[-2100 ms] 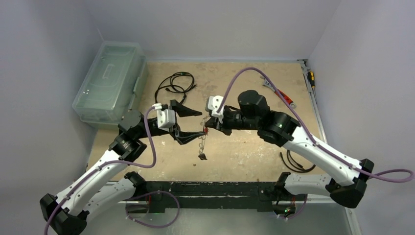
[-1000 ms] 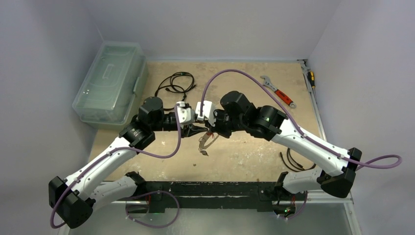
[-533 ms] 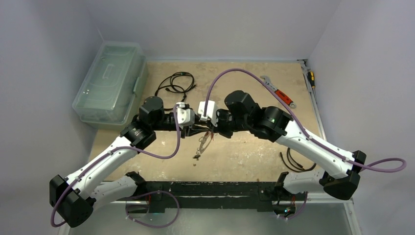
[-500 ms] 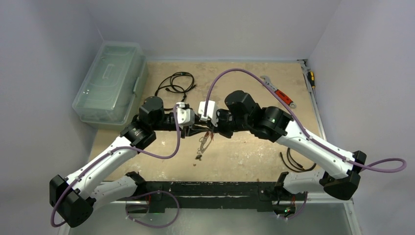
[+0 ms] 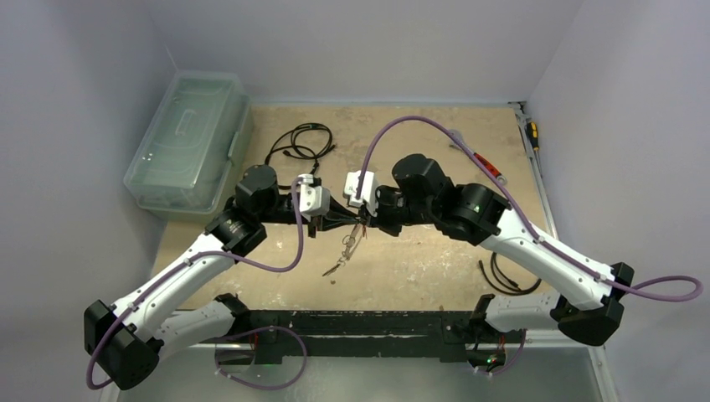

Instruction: Put the keys on the keyring

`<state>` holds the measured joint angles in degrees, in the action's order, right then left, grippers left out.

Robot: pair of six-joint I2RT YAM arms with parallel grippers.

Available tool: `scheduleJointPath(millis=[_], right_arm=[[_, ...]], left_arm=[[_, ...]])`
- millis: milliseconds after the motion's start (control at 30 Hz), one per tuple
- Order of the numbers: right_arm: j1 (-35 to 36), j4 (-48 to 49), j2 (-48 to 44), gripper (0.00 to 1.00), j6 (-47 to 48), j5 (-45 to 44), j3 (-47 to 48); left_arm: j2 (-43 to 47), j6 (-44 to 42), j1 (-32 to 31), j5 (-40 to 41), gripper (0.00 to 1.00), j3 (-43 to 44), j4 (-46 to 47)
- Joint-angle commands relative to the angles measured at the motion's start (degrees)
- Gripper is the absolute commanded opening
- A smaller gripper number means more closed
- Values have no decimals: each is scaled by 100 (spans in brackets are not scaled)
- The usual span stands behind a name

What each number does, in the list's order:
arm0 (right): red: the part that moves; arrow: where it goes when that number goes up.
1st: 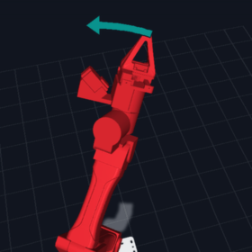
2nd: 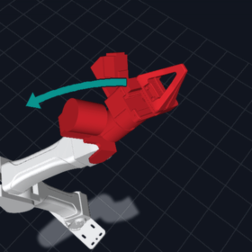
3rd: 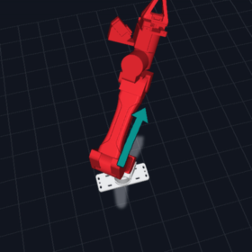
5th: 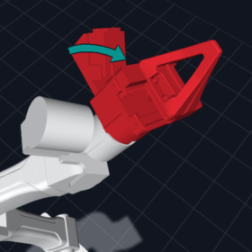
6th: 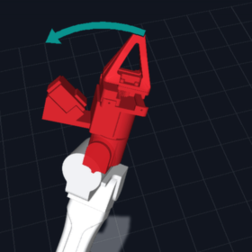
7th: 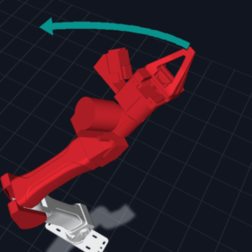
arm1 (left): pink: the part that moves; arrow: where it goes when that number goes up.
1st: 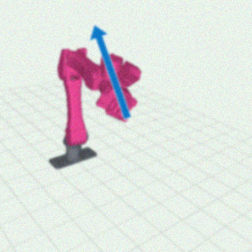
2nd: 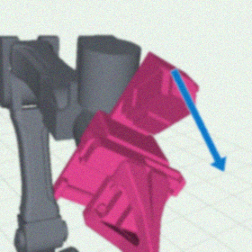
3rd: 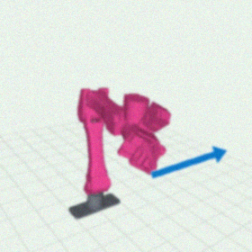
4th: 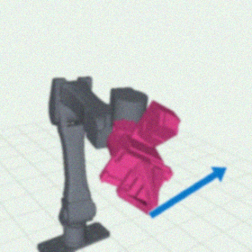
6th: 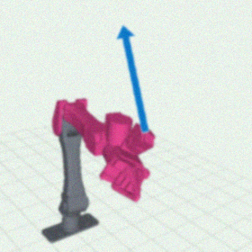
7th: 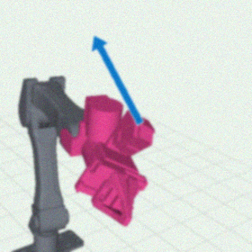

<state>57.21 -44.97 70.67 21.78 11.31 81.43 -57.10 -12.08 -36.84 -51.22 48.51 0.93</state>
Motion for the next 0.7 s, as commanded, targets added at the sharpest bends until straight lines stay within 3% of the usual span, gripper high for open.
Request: scheduleJointPath(millis=[0, 100, 133, 167, 267, 433, 600, 667], right_arm=[[49, 692, -221, 1, 25, 318, 47], [45, 1220, -453, 47, -147, 252, -241], [45, 1469, -595, 60, -197, 149, -404], [45, 1712, -744, 66, -212, 69, -562], [29, 2425, -1183, 71, -278, -161, -988], [-140, 2853, -1585, 72, -466, -23, -1342], [-563, 3164, -1771, 68, -848, 964, -1698], [-836, 3332, -1829, 61, -1044, 1415, -1815]], left_arm=[[113, 210, -3, -102, 0, -103, 557], [361, 528, 6, 1, 0, -352, 1083], [465, 657, 2, 56, 0, -463, 1329], [567, 750, 9, 121, 0, -566, 1571], [756, 857, 48, 206, 0, -739, 1819], [942, 1092, 101, 338, 0, -985, 2269], [1001, 1517, 200, 410, 0, -1105, 2631], [1006, 1593, 219, 363, 0, -1120, 2692]])
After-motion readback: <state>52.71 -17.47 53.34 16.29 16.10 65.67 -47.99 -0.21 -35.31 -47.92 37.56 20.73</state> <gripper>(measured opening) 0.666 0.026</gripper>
